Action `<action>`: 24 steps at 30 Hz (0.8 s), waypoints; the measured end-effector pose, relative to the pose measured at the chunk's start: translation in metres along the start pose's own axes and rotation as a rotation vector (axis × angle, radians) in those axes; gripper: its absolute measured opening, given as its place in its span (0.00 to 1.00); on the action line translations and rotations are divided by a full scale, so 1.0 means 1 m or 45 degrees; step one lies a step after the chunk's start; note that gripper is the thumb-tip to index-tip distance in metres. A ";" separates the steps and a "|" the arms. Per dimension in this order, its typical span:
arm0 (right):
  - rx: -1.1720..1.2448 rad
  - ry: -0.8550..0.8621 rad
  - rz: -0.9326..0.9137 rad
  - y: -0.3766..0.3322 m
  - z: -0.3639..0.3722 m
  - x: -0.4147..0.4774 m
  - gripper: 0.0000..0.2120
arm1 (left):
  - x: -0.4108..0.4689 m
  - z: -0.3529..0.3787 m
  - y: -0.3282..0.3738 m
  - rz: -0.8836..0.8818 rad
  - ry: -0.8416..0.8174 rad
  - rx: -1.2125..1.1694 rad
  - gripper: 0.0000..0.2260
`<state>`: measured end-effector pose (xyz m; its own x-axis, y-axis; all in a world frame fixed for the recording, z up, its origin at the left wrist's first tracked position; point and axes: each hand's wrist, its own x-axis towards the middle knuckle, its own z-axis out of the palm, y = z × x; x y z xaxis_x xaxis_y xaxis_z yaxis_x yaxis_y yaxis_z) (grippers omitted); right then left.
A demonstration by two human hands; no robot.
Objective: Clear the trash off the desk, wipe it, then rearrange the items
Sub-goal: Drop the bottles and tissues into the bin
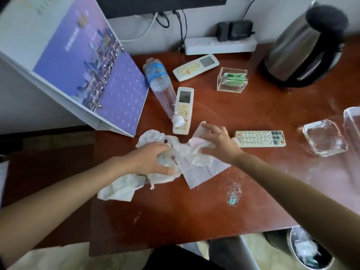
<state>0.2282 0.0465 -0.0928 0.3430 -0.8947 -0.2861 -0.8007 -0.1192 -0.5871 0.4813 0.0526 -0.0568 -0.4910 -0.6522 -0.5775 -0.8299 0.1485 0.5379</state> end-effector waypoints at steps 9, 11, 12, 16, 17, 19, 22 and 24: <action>0.668 0.168 0.162 -0.023 -0.027 -0.008 0.09 | -0.045 -0.041 0.004 0.366 0.272 -0.766 0.29; 0.761 0.158 0.105 -0.038 -0.043 -0.010 0.08 | -0.055 -0.052 0.009 0.409 0.325 -0.827 0.26; 0.780 0.174 0.103 -0.045 -0.048 -0.008 0.05 | -0.060 -0.057 0.009 0.428 0.359 -0.877 0.26; 0.642 0.345 0.155 -0.078 -0.045 0.023 0.11 | -0.076 -0.067 0.000 0.454 0.534 -0.982 0.30; 0.572 0.375 0.167 -0.087 -0.039 0.034 0.12 | -0.080 -0.065 -0.004 0.442 0.574 -0.949 0.31; 0.428 0.402 0.196 -0.103 -0.025 0.053 0.11 | -0.086 -0.057 -0.017 0.387 0.595 -0.883 0.28; 0.217 0.358 0.318 -0.106 -0.004 0.076 0.30 | -0.094 -0.041 -0.037 0.268 0.452 -0.813 0.29; 0.215 0.363 0.400 -0.106 0.004 0.082 0.36 | -0.093 -0.027 -0.049 0.280 0.359 -0.689 0.26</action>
<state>0.3430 -0.0127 -0.0574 -0.0714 -0.9619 -0.2637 -0.7447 0.2273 -0.6275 0.5745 0.0861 -0.0129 -0.4847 -0.8303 -0.2751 -0.4312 -0.0469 0.9011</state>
